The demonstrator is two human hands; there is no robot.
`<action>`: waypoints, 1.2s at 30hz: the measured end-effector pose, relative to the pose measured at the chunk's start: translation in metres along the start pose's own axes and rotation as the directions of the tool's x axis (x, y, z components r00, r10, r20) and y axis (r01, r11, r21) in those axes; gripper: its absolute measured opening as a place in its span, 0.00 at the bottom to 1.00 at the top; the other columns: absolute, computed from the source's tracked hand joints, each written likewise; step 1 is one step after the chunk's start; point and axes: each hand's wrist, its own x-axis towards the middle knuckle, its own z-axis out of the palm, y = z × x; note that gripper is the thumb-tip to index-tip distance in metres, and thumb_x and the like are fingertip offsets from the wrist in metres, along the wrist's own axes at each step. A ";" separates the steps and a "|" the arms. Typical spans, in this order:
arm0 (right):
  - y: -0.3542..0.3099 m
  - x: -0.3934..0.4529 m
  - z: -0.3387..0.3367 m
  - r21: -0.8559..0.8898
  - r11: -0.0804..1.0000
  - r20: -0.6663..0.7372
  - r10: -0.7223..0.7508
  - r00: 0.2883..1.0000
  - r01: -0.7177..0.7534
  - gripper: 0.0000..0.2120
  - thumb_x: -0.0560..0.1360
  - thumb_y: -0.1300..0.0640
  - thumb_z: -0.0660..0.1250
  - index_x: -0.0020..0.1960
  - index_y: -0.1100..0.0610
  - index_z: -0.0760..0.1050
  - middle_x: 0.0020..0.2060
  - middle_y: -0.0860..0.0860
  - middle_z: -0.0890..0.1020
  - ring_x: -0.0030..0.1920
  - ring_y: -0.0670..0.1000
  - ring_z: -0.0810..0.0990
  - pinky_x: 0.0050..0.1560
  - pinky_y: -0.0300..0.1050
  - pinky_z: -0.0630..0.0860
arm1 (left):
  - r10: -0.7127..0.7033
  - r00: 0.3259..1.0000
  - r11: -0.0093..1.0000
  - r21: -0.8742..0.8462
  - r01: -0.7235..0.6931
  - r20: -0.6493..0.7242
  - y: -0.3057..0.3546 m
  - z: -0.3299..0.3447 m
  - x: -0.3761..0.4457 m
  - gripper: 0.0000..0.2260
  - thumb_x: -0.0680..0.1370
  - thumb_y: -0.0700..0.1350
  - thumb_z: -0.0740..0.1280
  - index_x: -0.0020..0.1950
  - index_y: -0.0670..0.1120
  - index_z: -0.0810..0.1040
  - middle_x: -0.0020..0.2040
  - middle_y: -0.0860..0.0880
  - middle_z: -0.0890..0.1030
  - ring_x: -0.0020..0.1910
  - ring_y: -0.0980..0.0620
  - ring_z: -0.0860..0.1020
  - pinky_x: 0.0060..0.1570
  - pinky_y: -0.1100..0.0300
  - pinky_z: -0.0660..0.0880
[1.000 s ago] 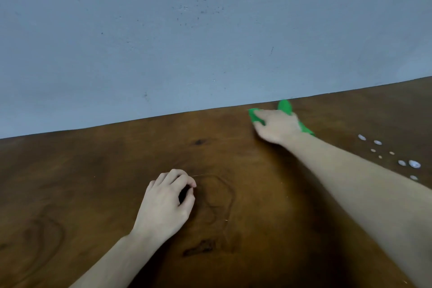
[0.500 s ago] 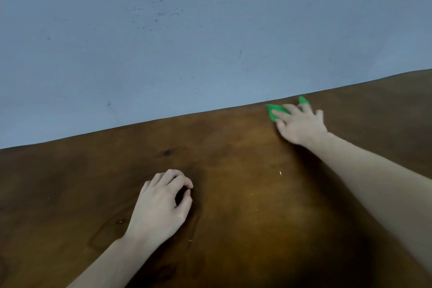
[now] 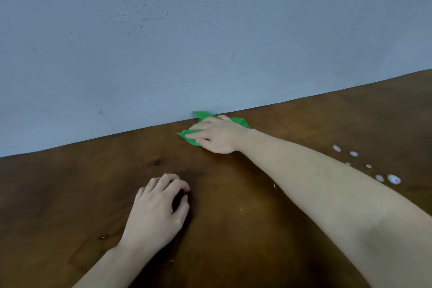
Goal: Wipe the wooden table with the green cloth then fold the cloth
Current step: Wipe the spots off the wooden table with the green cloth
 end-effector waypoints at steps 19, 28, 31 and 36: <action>0.116 -0.120 0.011 0.127 0.554 -0.006 0.830 0.558 -0.823 0.26 0.83 0.44 0.42 0.82 0.39 0.52 0.82 0.44 0.52 0.81 0.55 0.49 0.73 0.75 0.50 | 0.039 0.999 0.999 -0.014 -0.039 0.016 -0.001 0.001 0.007 0.10 0.80 0.56 0.59 0.60 0.61 0.75 0.62 0.64 0.70 0.62 0.60 0.68 0.62 0.59 0.66; -0.087 -0.114 0.032 -0.003 0.993 -0.046 0.115 0.992 -0.115 0.24 0.85 0.44 0.43 0.81 0.39 0.55 0.81 0.41 0.54 0.82 0.48 0.49 0.79 0.65 0.43 | 0.062 0.997 0.997 -0.038 -0.064 -0.050 0.005 -0.003 -0.029 0.06 0.79 0.53 0.62 0.53 0.59 0.77 0.56 0.62 0.73 0.52 0.59 0.71 0.55 0.59 0.70; -0.120 -0.165 0.038 0.022 0.999 -0.059 0.036 0.998 -0.034 0.23 0.86 0.44 0.44 0.80 0.39 0.57 0.81 0.40 0.55 0.81 0.47 0.50 0.79 0.63 0.42 | 0.083 0.995 0.994 -0.065 -0.087 -0.063 0.007 -0.006 -0.049 0.06 0.79 0.52 0.63 0.53 0.58 0.78 0.55 0.61 0.75 0.50 0.59 0.72 0.55 0.58 0.73; -0.159 -0.282 0.050 0.043 0.994 -0.013 -0.100 0.995 0.100 0.22 0.86 0.46 0.47 0.79 0.37 0.59 0.80 0.37 0.56 0.81 0.43 0.46 0.77 0.55 0.32 | 0.128 0.990 0.989 -0.064 -0.132 -0.063 0.012 -0.005 -0.091 0.05 0.78 0.52 0.64 0.51 0.59 0.77 0.55 0.62 0.75 0.53 0.57 0.73 0.54 0.56 0.73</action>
